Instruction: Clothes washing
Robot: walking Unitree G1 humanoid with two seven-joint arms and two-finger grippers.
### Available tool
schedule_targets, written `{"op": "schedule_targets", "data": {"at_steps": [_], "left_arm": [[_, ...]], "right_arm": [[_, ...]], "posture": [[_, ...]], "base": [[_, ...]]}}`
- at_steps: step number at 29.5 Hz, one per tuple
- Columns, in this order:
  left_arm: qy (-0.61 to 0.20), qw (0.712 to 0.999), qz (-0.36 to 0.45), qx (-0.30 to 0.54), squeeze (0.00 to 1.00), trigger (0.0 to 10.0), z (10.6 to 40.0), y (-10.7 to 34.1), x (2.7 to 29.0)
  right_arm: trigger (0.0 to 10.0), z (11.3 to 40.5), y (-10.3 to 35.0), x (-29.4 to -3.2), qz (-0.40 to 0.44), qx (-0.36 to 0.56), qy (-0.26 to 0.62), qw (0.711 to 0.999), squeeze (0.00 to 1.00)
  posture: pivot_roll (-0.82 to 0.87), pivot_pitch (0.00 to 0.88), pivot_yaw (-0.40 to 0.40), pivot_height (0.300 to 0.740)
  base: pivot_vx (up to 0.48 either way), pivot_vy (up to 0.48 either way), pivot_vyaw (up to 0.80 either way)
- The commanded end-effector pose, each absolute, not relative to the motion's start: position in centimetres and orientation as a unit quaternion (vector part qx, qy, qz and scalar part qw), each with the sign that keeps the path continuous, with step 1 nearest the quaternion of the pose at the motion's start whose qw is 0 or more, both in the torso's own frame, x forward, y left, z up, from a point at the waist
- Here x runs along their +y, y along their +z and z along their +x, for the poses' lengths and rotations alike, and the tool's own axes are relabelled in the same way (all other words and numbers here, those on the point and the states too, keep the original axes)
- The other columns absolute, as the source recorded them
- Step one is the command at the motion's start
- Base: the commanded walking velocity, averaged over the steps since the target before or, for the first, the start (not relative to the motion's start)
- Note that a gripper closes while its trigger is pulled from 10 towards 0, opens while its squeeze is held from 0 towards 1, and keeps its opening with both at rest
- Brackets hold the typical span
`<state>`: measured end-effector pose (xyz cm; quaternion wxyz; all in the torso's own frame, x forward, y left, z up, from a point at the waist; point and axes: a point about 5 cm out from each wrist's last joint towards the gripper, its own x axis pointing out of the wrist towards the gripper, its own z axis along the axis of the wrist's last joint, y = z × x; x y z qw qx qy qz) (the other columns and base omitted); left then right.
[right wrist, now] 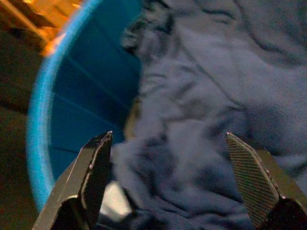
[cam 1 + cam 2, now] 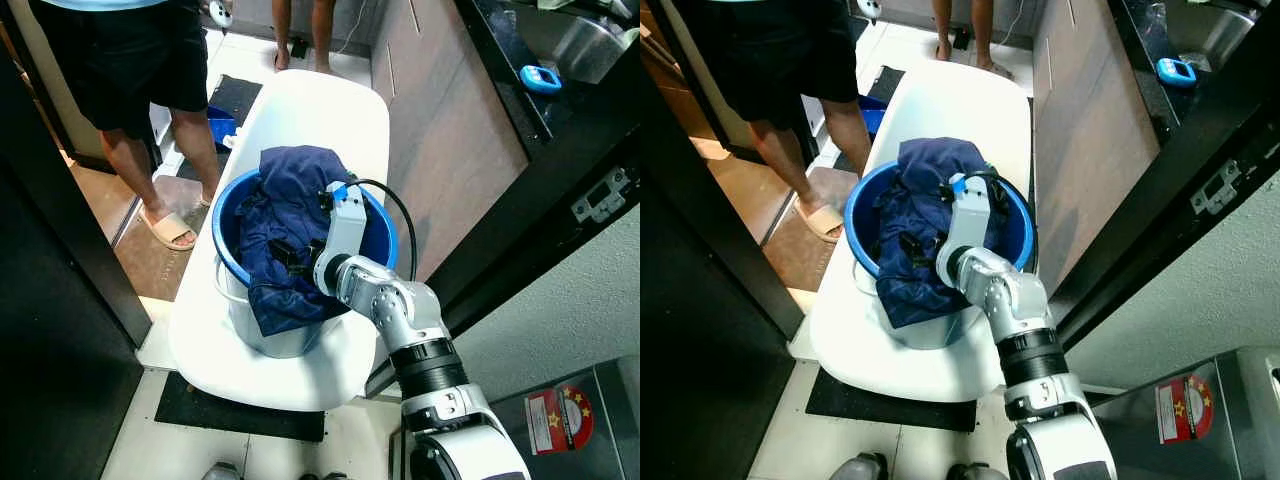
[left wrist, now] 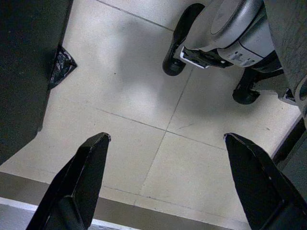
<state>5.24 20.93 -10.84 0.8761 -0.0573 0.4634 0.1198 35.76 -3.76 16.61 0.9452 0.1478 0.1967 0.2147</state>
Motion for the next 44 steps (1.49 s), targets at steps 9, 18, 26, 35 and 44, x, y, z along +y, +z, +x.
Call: {"op": "schedule_targets", "data": {"at_steps": [9, 18, 26, 35, 44], "left_arm": [[0.084, 0.866, -0.08, 0.487, 0.0, 10.0, 4.0, -11.4, 18.2], [0.082, 0.862, -0.083, 0.493, 0.0, 10.0, 2.9, -11.5, 17.5], [0.083, 0.858, -0.085, 0.5, 0.0, 10.0, 2.0, -11.5, 17.2], [0.082, 0.859, -0.086, 0.498, 0.0, 10.0, 2.2, -11.5, 17.2], [0.078, 0.86, -0.087, 0.497, 0.0, 10.0, 2.3, -11.5, 16.9]], "right_arm": [[10.0, 34.7, 15.6, 0.1, 0.05, 0.216, 0.221, 0.95, 0.0], [10.0, 33.0, 13.3, 1.4, 0.001, 0.26, 0.237, 0.936, 0.0], [10.0, 31.8, 12.8, 2.5, -0.008, 0.275, 0.26, 0.926, 0.0], [9.4, 30.7, 12.1, 3.0, -0.022, 0.285, 0.274, 0.918, 0.0], [4.2, 29.4, 11.5, 3.4, -0.036, 0.294, 0.287, 0.911, 0.0]], "posture": [[0.14, 0.257, -0.19, 0.74], [0.14, 0.31, -0.212, 0.74], [0.14, 0.325, -0.219, 0.74], [0.13, 0.333, -0.221, 0.74], [0.13, 0.337, -0.221, 0.74]], "base": [[0.0, 0.0, 0.0], [0.0, 0.0, 0.0], [0.0, 0.0, 0.0], [0.0, 0.0, 0.0], [0.0, 0.0, 0.0]]}}
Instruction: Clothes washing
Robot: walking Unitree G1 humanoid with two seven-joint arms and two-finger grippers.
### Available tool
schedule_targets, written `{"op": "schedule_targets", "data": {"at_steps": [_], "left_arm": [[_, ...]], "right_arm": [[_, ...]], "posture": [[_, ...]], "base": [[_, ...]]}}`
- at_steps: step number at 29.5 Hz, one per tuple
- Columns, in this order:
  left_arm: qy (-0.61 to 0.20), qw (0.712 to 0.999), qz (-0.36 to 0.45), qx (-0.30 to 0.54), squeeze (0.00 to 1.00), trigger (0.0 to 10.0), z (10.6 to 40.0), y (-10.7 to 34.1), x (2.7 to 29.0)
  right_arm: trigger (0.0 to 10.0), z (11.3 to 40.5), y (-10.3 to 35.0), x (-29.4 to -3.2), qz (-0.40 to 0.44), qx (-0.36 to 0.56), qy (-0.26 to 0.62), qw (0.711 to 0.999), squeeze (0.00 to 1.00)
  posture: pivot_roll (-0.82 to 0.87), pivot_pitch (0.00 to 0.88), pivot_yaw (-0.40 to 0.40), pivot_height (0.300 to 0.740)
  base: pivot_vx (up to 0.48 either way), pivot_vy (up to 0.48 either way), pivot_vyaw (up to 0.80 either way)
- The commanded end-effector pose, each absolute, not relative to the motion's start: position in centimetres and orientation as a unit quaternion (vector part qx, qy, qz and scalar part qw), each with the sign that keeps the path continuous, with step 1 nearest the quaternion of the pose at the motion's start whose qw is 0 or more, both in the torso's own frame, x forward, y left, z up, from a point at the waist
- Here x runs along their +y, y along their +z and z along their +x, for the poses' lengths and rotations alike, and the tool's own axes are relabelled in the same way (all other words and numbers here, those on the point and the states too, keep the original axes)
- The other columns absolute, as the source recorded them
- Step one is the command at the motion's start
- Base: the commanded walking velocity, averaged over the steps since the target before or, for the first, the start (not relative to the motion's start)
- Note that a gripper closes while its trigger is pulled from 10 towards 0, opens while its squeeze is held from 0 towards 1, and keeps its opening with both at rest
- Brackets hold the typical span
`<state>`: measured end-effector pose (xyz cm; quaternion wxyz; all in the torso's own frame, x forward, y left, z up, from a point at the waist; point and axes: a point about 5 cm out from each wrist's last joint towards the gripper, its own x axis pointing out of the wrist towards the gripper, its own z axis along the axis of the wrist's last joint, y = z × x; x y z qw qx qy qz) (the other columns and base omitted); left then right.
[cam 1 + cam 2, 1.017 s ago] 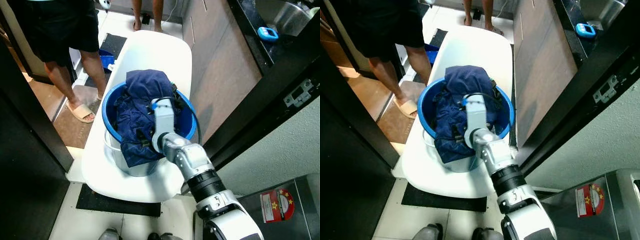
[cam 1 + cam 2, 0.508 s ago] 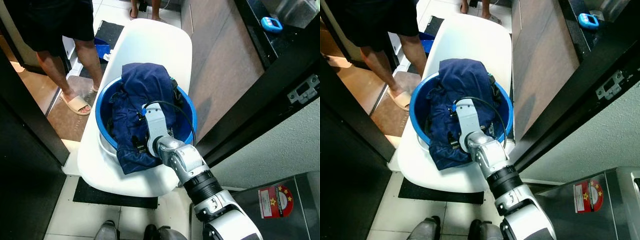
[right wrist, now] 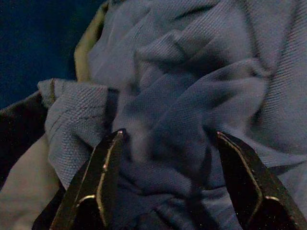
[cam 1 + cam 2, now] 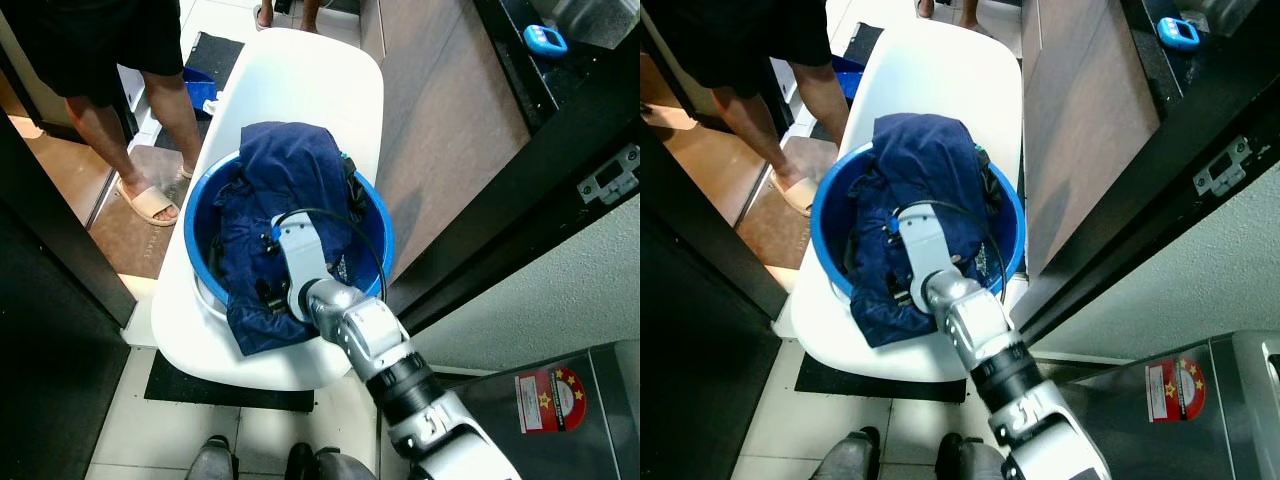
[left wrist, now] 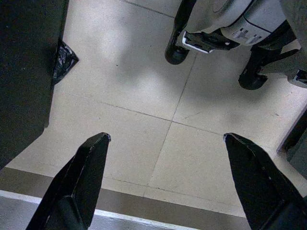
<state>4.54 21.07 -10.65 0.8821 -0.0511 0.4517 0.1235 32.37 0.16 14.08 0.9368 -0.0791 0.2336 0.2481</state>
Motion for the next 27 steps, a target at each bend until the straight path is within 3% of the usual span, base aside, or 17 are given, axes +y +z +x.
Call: {"op": "schedule_targets", "data": {"at_steps": [1, 11, 21, 22, 23, 24, 25, 26, 27], "left_arm": [[0.077, 0.86, -0.086, 0.497, 0.0, 10.0, 2.3, -11.5, 16.9], [0.076, 0.859, -0.084, 0.498, 0.0, 10.0, 2.4, -11.5, 17.2], [0.079, 0.862, -0.079, 0.495, 0.0, 10.0, 3.3, -11.5, 17.7], [0.079, 0.862, -0.079, 0.494, 0.0, 10.0, 3.5, -11.5, 17.8], [0.08, 0.863, -0.078, 0.493, 0.0, 10.0, 3.7, -11.5, 17.9], [0.08, 0.863, -0.078, 0.493, 0.0, 10.0, 3.7, -11.5, 17.9], [0.081, 0.864, -0.077, 0.491, 0.0, 10.0, 4.0, -11.5, 18.1], [0.081, 0.864, -0.077, 0.491, 0.0, 10.0, 4.0, -11.5, 18.1], [0.083, 0.865, -0.076, 0.489, 0.0, 10.0, 4.4, -11.4, 18.3]], "right_arm": [[0.0, 29.2, 11.5, 3.5, -0.036, 0.295, 0.29, 0.91, 0.0], [0.0, 29.2, 12.0, 3.7, -0.02, 0.29, 0.296, 0.91, 0.0], [0.0, 29.4, 13.8, 4.8, 0.053, 0.263, 0.33, 0.905, 0.0], [1.9, 29.5, 14.5, 5.1, 0.088, 0.252, 0.346, 0.9, 0.0], [7.3, 29.5, 15.4, 5.4, 0.138, 0.242, 0.364, 0.889, 0.0], [7.3, 29.5, 15.4, 5.4, 0.138, 0.242, 0.364, 0.889, 0.0], [10.0, 29.6, 16.8, 5.5, 0.188, 0.214, 0.392, 0.875, 0.0], [10.0, 29.6, 16.8, 5.5, 0.188, 0.214, 0.392, 0.875, 0.0], [10.0, 29.8, 18.2, 5.5, 0.246, 0.194, 0.413, 0.855, 0.22]], "posture": [[0.13, 0.333, -0.219, 0.74], [0.14, 0.314, -0.209, 0.74], [0.15, 0.275, -0.195, 0.74], [0.16, 0.26, -0.191, 0.74], [0.16, 0.26, -0.191, 0.74], [0.16, 0.26, -0.191, 0.74], [0.16, 0.242, -0.187, 0.74], [0.16, 0.242, -0.187, 0.74], [0.17, 0.221, -0.181, 0.74]], "base": [[0.0, 0.0, 0.0], [0.0, 0.0, 0.0], [0.0, 0.0, 0.0], [0.0, 0.0, 0.0], [0.0, 0.0, 0.0], [0.0, 0.0, 0.0], [0.0, 0.0, 0.0], [0.0, 0.0, 0.0], [0.0, 0.0, 0.0]]}}
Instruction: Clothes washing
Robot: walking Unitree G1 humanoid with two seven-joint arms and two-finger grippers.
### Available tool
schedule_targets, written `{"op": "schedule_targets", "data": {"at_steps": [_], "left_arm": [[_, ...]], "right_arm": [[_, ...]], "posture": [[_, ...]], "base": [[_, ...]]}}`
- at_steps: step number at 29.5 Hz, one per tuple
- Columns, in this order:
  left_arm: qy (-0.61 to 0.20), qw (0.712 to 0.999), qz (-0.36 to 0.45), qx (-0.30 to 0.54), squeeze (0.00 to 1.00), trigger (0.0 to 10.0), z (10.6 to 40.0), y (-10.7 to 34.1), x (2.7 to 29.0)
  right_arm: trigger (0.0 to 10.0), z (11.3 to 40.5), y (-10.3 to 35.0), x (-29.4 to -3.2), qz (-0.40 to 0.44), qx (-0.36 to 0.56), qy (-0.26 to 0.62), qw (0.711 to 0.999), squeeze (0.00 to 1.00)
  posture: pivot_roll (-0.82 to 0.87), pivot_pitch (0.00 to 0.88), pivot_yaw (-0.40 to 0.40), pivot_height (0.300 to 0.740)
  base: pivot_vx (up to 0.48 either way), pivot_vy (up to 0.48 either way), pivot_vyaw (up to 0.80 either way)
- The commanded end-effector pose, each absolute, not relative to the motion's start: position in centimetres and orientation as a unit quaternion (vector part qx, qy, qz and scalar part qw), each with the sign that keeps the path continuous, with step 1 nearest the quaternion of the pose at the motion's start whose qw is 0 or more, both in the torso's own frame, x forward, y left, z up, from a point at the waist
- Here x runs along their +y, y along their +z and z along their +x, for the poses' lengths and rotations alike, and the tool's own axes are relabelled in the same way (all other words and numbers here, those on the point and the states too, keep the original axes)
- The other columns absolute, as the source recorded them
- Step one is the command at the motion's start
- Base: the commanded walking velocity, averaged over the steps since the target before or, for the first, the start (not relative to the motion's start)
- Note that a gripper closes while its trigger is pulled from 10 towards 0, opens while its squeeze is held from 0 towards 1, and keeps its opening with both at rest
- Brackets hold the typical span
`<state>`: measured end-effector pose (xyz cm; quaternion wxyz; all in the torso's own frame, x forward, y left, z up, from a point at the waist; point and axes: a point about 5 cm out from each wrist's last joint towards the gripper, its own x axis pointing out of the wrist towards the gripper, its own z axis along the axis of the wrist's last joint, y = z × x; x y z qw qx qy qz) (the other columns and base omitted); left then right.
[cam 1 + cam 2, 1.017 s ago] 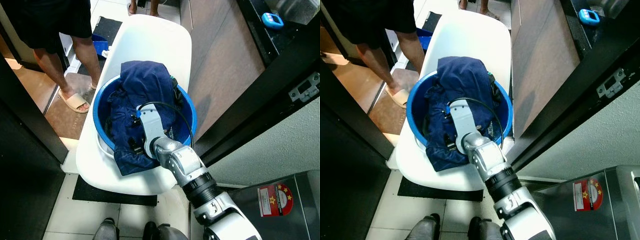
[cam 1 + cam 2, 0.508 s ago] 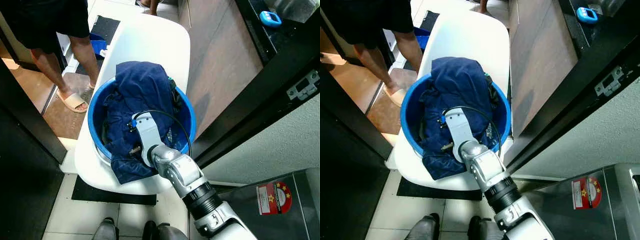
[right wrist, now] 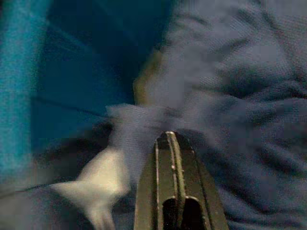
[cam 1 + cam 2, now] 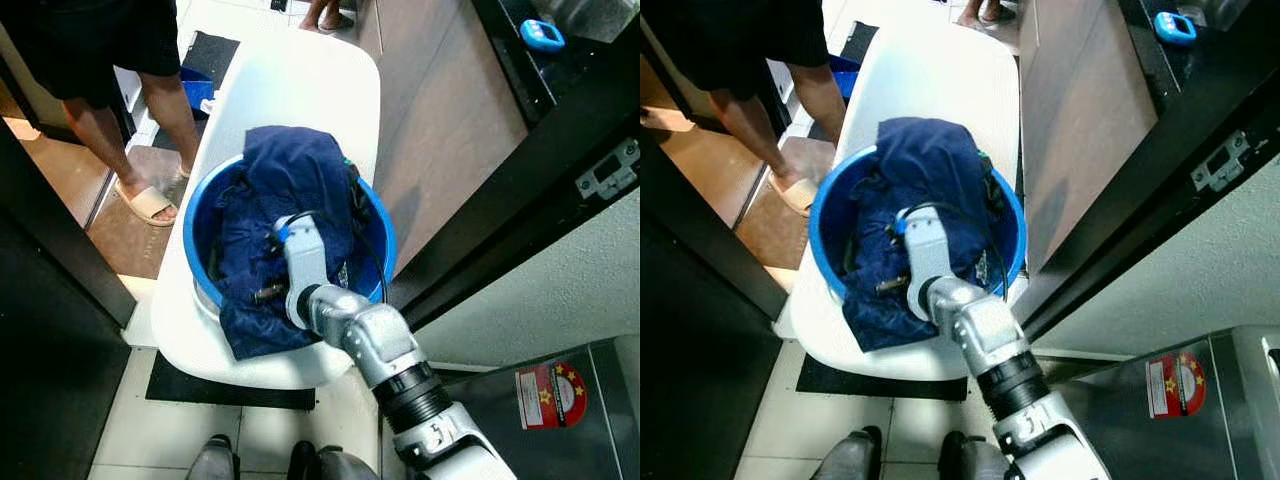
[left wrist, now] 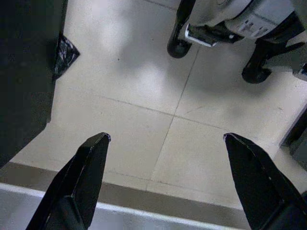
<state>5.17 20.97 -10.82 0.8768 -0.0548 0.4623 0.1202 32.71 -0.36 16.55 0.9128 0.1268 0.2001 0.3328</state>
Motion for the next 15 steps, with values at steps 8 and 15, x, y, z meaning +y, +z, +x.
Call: {"op": "schedule_targets", "data": {"at_steps": [8, 15], "left_arm": [[0.091, 0.871, -0.067, 0.478, 0.0, 10.0, 6.7, -11.1, 19.7], [0.093, 0.872, -0.064, 0.476, 0.0, 10.0, 7.4, -11.0, 20.1]], "right_arm": [[10.0, 30.8, 24.8, 4.5, 0.405, 0.069, 0.481, 0.775, 1.0], [10.0, 31.6, 25.4, 4.0, 0.428, 0.055, 0.471, 0.77, 1.0]], "posture": [[0.18, 0.134, -0.154, 0.74], [0.19, 0.072, -0.137, 0.74]], "base": [[0.0, 0.0, 0.0], [0.0, 0.0, 0.0]]}}
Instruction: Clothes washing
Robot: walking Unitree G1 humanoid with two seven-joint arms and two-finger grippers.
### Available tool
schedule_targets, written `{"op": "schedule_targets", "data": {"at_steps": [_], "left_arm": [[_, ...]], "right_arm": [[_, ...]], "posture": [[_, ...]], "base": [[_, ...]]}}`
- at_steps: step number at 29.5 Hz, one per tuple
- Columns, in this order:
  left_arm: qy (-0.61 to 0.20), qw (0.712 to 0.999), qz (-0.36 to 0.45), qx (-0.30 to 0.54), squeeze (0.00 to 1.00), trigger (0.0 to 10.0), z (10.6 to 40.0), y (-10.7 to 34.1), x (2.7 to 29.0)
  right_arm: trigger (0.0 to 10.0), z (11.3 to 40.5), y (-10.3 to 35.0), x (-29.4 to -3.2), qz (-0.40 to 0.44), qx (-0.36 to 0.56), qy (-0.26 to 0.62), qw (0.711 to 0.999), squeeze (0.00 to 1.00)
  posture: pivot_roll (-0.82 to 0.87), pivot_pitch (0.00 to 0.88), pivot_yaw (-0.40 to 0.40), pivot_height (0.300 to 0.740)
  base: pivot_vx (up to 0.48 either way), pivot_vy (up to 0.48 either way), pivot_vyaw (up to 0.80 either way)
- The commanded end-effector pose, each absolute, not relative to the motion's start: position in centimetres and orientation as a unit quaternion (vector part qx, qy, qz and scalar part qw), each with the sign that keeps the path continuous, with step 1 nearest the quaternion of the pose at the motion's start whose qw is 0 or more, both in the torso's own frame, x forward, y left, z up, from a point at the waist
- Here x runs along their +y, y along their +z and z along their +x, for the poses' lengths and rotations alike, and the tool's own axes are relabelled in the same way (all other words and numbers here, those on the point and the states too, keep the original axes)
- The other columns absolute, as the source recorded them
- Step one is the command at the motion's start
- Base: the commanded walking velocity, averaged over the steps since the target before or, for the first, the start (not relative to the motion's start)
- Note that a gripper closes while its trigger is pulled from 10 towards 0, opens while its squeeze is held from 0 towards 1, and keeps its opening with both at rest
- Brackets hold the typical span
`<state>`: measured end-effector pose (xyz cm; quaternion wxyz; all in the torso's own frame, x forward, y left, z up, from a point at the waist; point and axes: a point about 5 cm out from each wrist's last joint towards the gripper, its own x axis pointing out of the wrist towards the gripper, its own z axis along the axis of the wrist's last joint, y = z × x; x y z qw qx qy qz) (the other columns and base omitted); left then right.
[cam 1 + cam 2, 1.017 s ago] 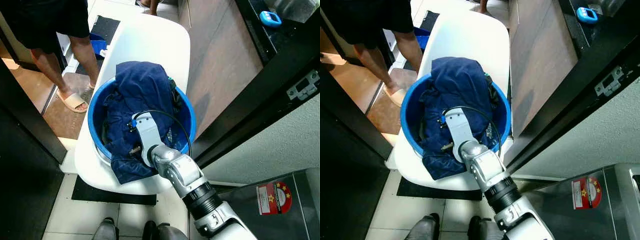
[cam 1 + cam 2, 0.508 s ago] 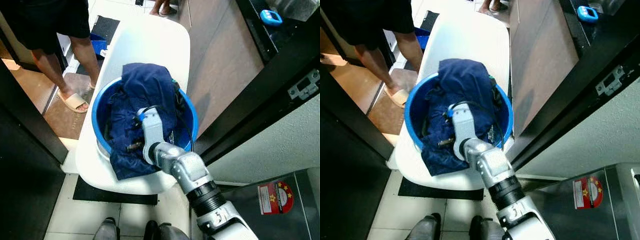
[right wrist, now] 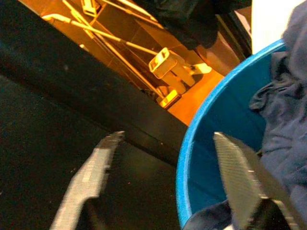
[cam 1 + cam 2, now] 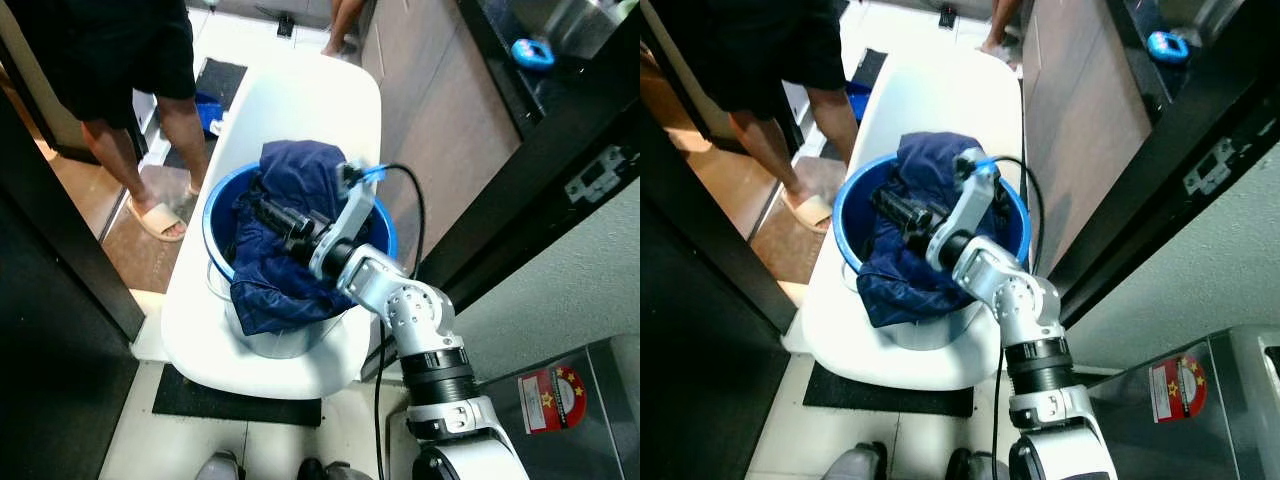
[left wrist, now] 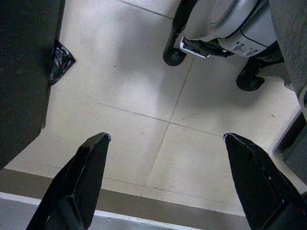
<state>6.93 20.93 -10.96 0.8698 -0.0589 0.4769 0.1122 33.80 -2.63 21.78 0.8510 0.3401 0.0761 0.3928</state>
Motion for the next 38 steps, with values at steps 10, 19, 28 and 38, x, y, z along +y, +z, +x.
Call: {"op": "schedule_targets", "data": {"at_steps": [10, 19, 28, 38], "left_arm": [[0.105, 0.875, -0.063, 0.468, 0.0, 10.0, 9.2, -10.6, 21.1], [0.108, 0.872, -0.062, 0.474, 0.0, 10.0, 9.2, -10.6, 21.5], [0.104, 0.869, -0.056, 0.481, 0.0, 10.0, 9.2, -10.6, 21.8], [0.104, 0.869, -0.052, 0.481, 0.0, 10.0, 9.3, -10.5, 22.2]], "right_arm": [[10.0, 33.9, 26.7, 1.2, 0.454, -0.001, 0.464, 0.761, 1.0], [10.0, 31.5, 25.0, -1.5, 0.306, -0.034, 0.603, 0.736, 0.0], [10.0, 28.1, 21.3, -3.8, 0.116, 0.01, 0.734, 0.669, 0.0], [10.0, 28.9, 12.2, -6.4, -0.079, 0.198, 0.679, 0.702, 0.0]], "posture": [[0.2, 0.0, -0.104, 0.74], [0.19, 0.0, -0.084, 0.74], [0.18, 0.0, -0.068, 0.74], [0.19, 0.0, -0.067, 0.74]], "base": [[0.0, 0.0, 0.0], [0.0, 0.0, 0.0], [0.0, 0.0, 0.0], [0.0, 0.0, 0.0]]}}
